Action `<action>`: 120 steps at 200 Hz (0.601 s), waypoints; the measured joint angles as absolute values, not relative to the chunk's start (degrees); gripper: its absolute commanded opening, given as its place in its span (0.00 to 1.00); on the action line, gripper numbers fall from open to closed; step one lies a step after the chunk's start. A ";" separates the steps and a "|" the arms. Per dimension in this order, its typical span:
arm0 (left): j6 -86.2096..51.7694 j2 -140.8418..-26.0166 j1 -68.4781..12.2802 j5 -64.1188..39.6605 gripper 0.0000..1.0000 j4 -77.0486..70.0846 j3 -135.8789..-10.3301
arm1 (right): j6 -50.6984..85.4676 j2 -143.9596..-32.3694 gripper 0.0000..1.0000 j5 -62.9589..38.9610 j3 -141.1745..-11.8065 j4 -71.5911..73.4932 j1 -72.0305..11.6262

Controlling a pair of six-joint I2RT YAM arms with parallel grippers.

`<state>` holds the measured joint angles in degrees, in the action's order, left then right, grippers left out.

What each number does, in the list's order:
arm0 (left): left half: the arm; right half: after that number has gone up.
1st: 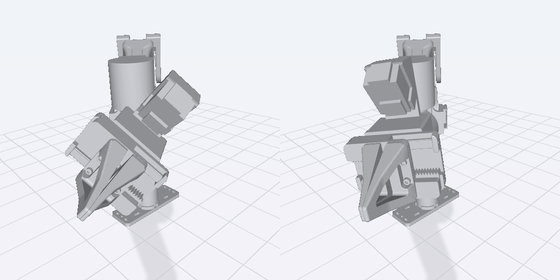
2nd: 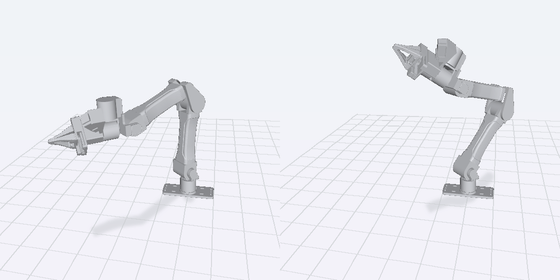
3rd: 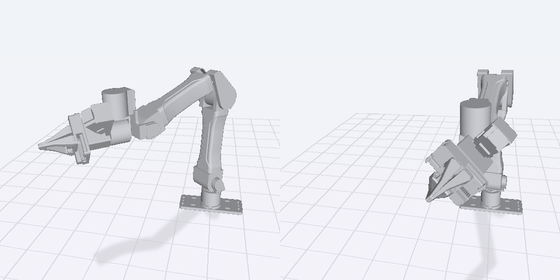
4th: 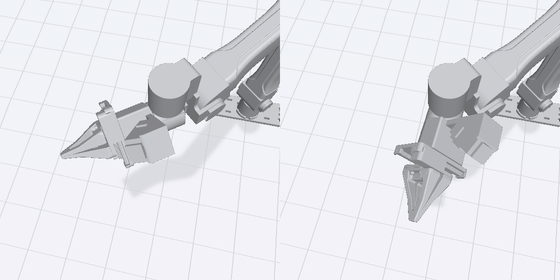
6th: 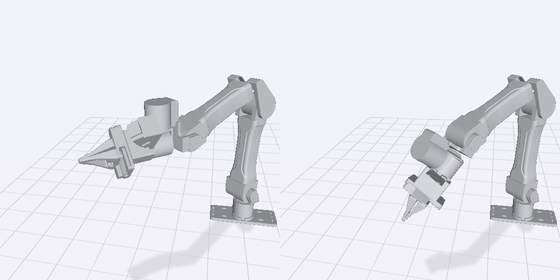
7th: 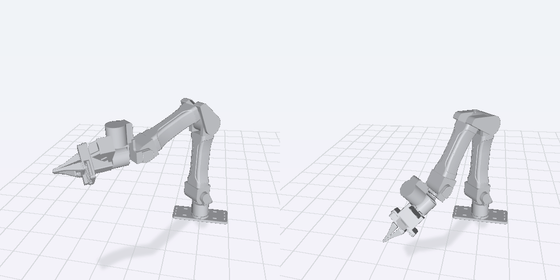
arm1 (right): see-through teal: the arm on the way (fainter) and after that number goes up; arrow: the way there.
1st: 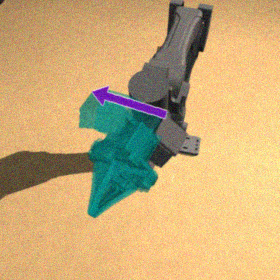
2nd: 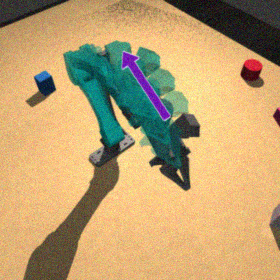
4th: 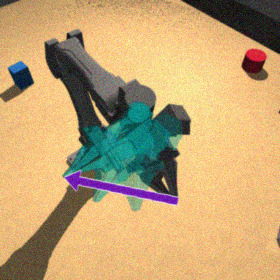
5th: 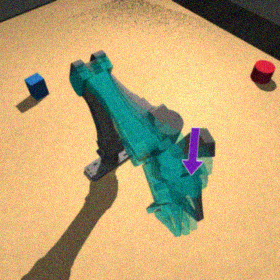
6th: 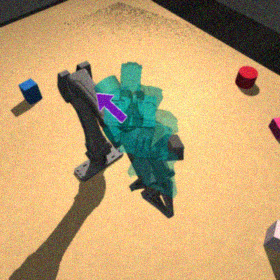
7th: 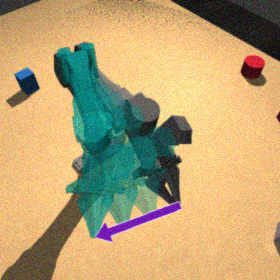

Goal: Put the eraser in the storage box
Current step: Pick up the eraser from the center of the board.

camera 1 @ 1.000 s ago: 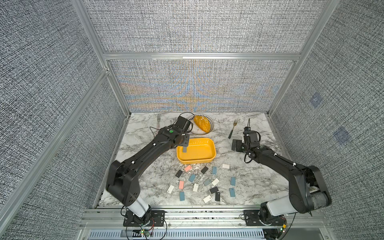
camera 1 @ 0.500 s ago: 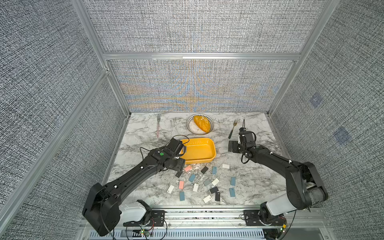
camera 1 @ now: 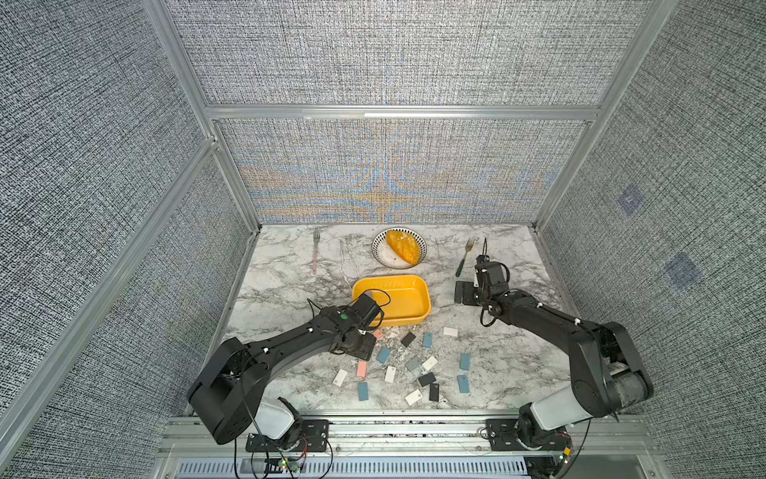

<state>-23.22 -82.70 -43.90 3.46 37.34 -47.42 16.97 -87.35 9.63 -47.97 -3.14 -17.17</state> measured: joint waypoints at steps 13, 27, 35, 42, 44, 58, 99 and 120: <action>-23.88 -83.35 -43.97 3.55 0.68 36.75 -46.94 | 17.10 -87.35 0.98 9.63 -47.97 -3.14 -17.26; -24.23 -84.09 -44.01 4.10 0.68 36.14 -46.59 | 17.10 -87.35 0.98 9.63 -47.97 -3.14 -17.34; -24.34 -84.42 -44.01 4.38 0.68 35.88 -46.52 | 17.10 -87.35 0.98 9.65 -47.97 -3.14 -17.41; -24.47 -84.73 -44.01 4.60 0.68 35.57 -46.48 | 17.10 -87.35 0.98 9.65 -47.97 -3.14 -17.45; -24.47 -84.86 -44.01 4.67 0.68 35.51 -46.48 | 17.10 -87.35 0.98 9.65 -47.97 -3.14 -17.45; -24.47 -85.93 -44.01 5.21 0.67 35.14 -46.59 | 17.10 -87.35 0.98 9.65 -47.97 -3.14 -17.45; -24.40 -90.06 -44.01 6.15 0.65 34.39 -47.99 | 17.12 -87.24 0.98 9.89 -47.97 -3.18 -17.56; -24.23 -91.20 -44.01 6.22 0.61 34.24 -48.45 | 17.10 -86.96 0.98 10.11 -47.97 -3.14 -17.58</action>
<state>-24.23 -91.20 -44.01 6.22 34.24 -48.45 17.10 -86.96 10.11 -47.97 -3.14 -17.58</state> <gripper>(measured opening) 0.627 0.977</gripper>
